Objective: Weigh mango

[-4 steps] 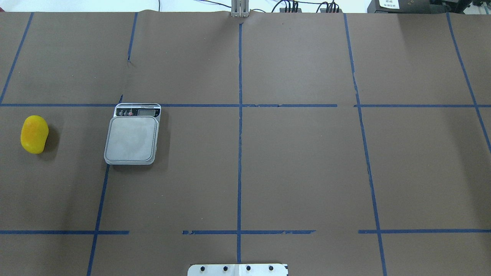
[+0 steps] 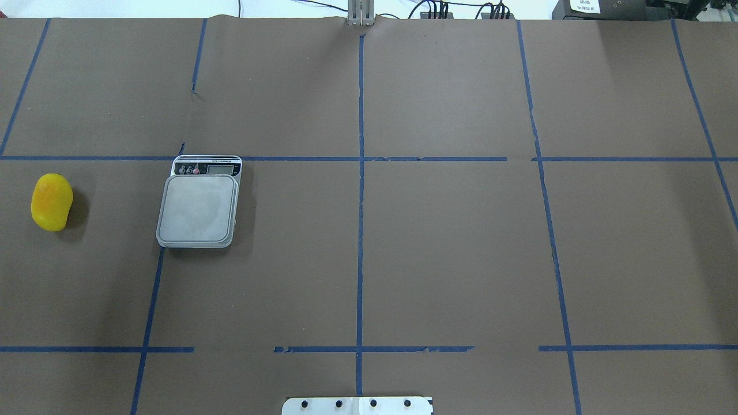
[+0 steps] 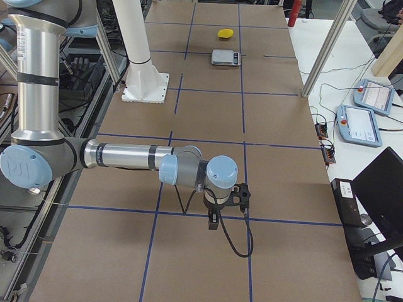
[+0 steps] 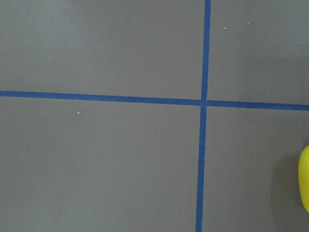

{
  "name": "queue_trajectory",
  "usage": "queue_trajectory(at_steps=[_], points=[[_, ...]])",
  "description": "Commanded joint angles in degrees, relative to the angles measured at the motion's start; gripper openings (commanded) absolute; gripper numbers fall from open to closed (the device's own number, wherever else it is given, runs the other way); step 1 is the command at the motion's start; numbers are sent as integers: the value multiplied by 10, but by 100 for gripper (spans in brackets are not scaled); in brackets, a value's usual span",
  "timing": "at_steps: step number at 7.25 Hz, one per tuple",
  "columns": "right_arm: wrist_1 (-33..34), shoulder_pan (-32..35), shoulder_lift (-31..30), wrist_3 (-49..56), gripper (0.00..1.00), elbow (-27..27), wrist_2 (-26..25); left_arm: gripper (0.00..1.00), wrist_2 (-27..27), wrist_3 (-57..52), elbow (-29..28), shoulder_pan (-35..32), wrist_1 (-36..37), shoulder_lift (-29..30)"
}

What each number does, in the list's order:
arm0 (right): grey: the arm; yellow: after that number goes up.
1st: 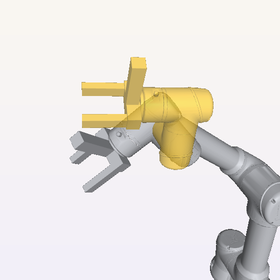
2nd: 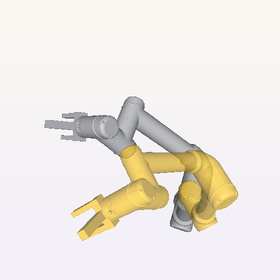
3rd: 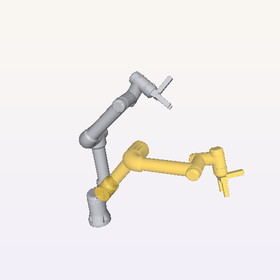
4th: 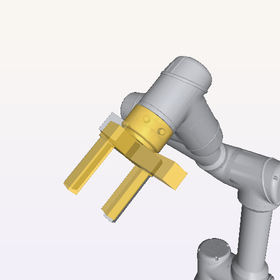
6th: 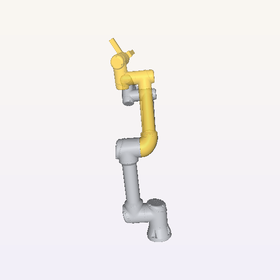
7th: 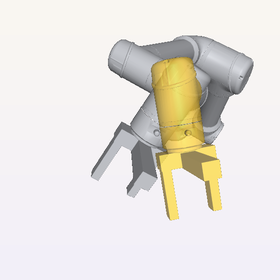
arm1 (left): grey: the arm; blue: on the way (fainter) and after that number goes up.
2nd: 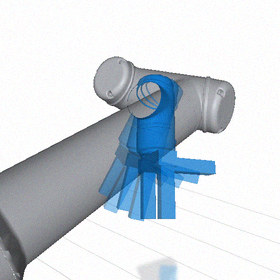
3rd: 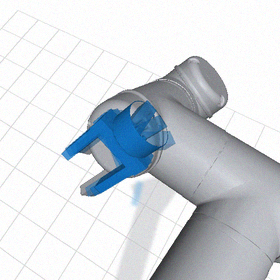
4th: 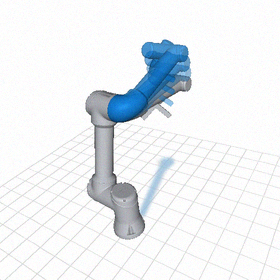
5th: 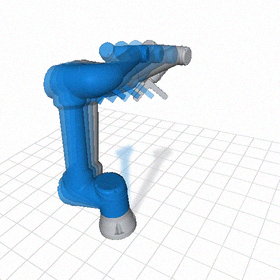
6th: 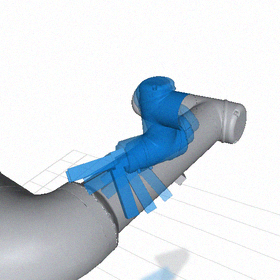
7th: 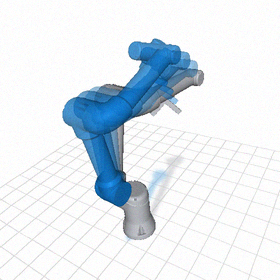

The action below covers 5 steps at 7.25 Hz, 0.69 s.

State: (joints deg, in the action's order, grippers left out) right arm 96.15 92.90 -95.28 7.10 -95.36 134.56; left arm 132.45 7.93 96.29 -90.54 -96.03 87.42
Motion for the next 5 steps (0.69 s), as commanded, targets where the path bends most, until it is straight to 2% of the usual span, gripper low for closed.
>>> queue_trajectory(at_steps=[1,3,4,5], points=[[0,0,0,0,100,0,0,100,10,107,21,65,-62,5],[0,0,0,0,100,0,0,100,-10,325,11,206,-221,-1],[0,0,0,0,100,0,0,100,-71,393,0,256,-267,-5],[0,0,0,0,100,0,0,100,-97,427,-21,290,-297,-5]])
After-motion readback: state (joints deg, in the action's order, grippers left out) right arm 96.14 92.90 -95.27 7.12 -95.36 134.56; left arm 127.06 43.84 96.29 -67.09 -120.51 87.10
